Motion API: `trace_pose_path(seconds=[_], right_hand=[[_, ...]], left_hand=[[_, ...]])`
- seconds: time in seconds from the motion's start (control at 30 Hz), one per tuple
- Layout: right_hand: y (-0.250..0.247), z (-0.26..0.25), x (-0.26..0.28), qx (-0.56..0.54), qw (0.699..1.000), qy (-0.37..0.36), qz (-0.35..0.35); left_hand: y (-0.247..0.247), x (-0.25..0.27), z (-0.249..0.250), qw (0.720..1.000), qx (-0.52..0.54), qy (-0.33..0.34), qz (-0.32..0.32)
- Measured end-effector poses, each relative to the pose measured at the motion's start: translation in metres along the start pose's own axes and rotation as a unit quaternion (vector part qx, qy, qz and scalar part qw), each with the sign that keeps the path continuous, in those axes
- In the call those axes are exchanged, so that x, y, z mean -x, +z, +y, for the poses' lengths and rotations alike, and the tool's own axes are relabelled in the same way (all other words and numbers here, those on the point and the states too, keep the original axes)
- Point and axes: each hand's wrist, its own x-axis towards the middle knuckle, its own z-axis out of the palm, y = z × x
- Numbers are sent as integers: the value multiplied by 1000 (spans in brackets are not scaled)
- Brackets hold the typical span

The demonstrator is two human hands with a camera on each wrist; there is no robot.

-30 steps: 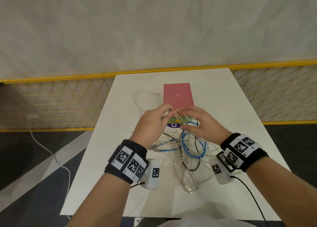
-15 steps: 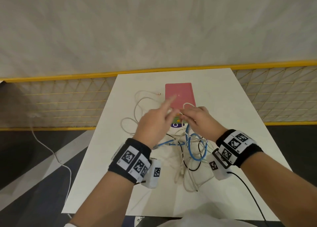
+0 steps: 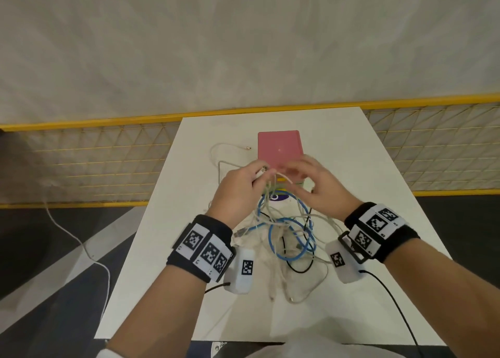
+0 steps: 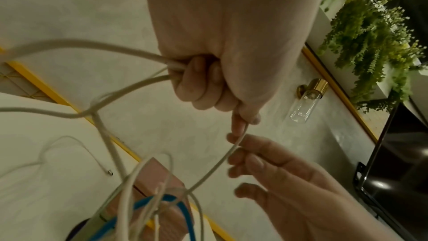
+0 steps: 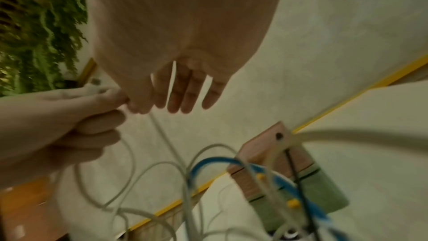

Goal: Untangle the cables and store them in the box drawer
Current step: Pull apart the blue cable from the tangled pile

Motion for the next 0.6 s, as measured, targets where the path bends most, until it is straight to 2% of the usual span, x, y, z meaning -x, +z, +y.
trace_pose_path(seconds=[0.1,0.23,0.33,0.43,0.5,0.6], right_hand=[[25,-9,-3,-10,998,9,-69],[44,18,9,27,992,77,-100],[38,27,17,41,987,134,-82],[30,22,17,59,981,167,-75],[27,17,16,76,981,160,-74],[28,12,14,102,986,107,-75]], left_hand=[[-2,-3,10,997,58,24,37],[-30,-9,20,975,163,32,147],[-45,-11,8,981,100,12,163],[-40,-6,-7,986,-14,-30,165],[-28,1,-7,992,-50,-7,112],[-3,8,0,999,-30,-8,-37]])
